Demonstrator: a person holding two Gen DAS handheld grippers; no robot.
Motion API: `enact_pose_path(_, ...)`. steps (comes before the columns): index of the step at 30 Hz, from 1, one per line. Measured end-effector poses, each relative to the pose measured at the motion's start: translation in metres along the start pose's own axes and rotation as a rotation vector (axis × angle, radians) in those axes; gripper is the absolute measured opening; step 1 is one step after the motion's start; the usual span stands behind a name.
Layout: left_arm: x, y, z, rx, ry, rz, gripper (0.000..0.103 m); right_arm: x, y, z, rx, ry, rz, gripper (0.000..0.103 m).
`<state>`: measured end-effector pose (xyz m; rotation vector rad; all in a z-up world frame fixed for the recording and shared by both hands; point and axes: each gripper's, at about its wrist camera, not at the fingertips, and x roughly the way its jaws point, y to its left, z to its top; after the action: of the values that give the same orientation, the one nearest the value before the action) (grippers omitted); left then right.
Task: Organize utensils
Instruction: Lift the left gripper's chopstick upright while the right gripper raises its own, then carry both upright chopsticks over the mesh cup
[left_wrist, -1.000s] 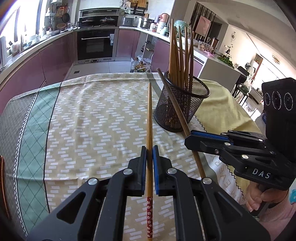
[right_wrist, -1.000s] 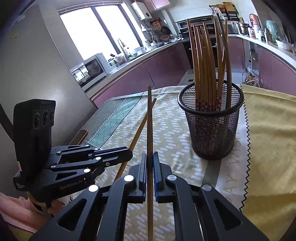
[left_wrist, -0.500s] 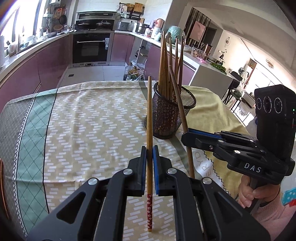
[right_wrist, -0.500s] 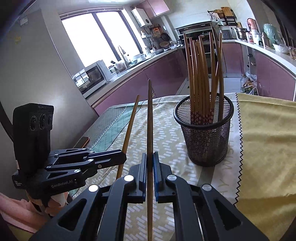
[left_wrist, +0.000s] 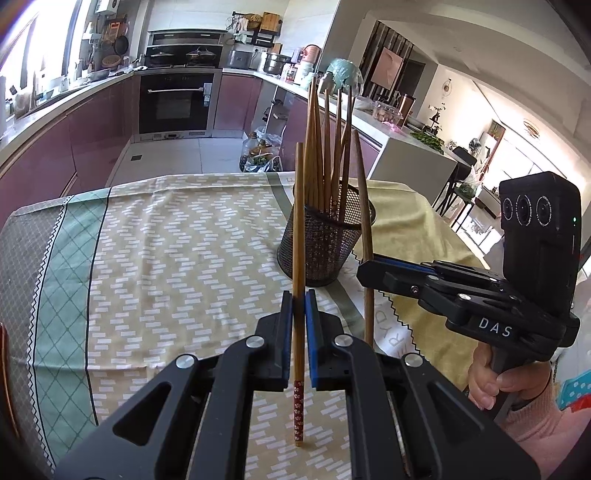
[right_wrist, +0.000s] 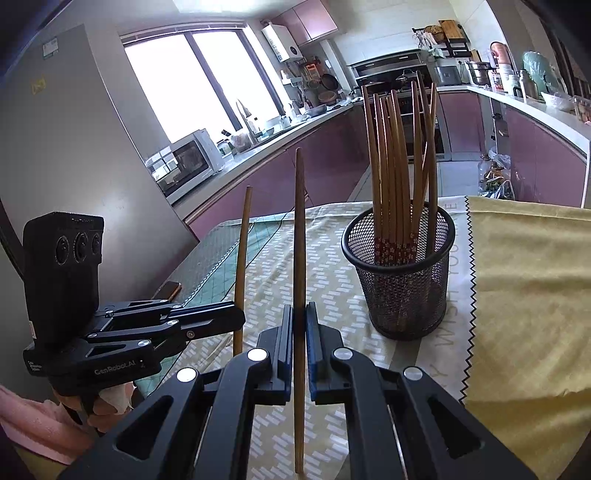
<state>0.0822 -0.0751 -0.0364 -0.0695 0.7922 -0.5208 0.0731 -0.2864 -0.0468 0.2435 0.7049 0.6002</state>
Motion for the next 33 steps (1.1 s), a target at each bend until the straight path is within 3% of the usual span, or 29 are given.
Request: enact_pose_path(33,-0.011,-0.003,0.007,0.0,-0.041,-0.011,0.007,-0.013,0.0,0.012,-0.004,-0.06,-0.015,0.006)
